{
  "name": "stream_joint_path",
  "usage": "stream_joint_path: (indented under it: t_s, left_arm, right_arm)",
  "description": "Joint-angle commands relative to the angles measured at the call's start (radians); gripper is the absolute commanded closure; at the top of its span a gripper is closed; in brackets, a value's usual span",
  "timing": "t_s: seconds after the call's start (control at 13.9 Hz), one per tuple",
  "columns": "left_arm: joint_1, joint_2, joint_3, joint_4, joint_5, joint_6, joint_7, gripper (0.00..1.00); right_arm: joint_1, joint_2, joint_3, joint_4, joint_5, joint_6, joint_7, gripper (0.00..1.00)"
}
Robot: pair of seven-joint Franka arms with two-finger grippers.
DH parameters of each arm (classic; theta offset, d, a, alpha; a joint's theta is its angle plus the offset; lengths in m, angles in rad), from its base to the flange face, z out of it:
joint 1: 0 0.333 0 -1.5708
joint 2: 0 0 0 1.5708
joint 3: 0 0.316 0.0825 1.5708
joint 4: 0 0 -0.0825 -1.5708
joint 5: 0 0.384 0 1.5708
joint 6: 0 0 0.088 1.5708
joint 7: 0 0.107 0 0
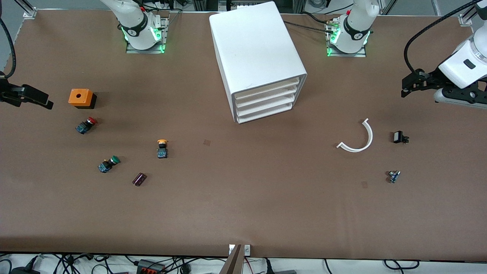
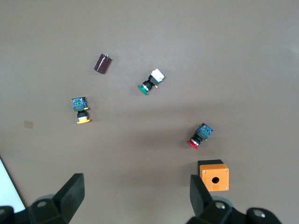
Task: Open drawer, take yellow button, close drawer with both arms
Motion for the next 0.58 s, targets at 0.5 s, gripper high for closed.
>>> stream_joint_path:
  t_s: [0.5]
  left_arm:
    - [-0.006, -0.027, 0.013, -0.019, 0.001, -0.018, -0.006, 0.0]
  right_arm:
    - [-0.007, -0.029, 0.024, -0.052, -0.043, 0.035, -0.017, 0.0]
